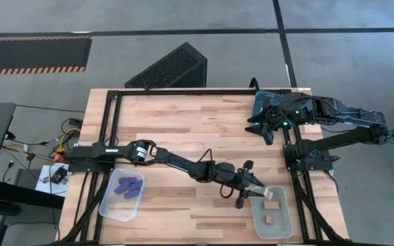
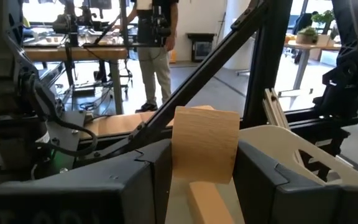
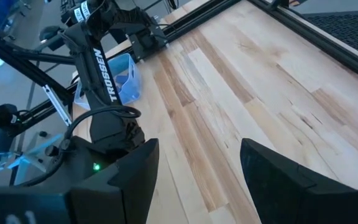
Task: Sort & place blocks by color
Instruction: Put the brown block into the gray bin
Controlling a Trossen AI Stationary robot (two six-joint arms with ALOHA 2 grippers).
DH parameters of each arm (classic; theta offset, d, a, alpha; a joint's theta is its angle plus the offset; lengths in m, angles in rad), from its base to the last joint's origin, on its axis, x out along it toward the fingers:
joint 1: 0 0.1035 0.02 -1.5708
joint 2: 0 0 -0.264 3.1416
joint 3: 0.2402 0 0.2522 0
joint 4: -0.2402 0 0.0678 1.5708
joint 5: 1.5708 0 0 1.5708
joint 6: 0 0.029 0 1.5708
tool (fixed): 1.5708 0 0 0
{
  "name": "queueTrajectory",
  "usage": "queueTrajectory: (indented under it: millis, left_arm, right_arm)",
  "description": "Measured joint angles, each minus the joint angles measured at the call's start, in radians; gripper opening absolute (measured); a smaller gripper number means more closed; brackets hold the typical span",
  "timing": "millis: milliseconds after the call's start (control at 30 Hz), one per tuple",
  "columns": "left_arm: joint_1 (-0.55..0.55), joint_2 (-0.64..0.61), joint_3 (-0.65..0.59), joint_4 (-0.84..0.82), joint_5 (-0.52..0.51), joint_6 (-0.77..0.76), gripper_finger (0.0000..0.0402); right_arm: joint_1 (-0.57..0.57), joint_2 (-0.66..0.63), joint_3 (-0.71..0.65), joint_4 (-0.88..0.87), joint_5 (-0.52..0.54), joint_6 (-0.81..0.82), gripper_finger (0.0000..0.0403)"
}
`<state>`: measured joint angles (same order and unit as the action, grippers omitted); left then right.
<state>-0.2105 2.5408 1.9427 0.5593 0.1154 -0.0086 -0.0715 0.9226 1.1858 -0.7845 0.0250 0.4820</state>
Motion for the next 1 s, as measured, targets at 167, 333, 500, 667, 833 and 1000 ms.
queueTrajectory:
  millis: [167,333,500,667,833,1000]
  left_arm:
    - [-0.005,-0.001,0.000,0.044,-0.006,-0.019,0.0116]
    - [-0.008,0.018,0.003,0.068,-0.062,-0.104,0.0116]
    - [-0.018,0.047,0.007,0.104,-0.104,-0.104,0.0116]
    - [-0.019,0.051,0.009,0.086,-0.080,-0.109,0.0116]
    - [-0.023,0.051,0.009,0.046,0.003,-0.085,0.0116]
    - [-0.029,0.051,0.008,-0.022,0.040,-0.132,0.0125]
  right_arm:
    - [0.000,0.000,0.000,0.002,0.000,0.000,0.0249]
    - [0.000,0.001,0.000,0.024,-0.001,0.000,0.0249]
    - [0.000,0.020,0.000,0.037,-0.003,0.014,0.0249]
    - [0.000,0.035,0.001,0.039,-0.025,0.015,0.0249]
    - [0.000,0.040,0.001,0.037,-0.027,0.015,0.0249]
    - [0.000,0.040,0.000,0.038,-0.027,0.010,0.0249]
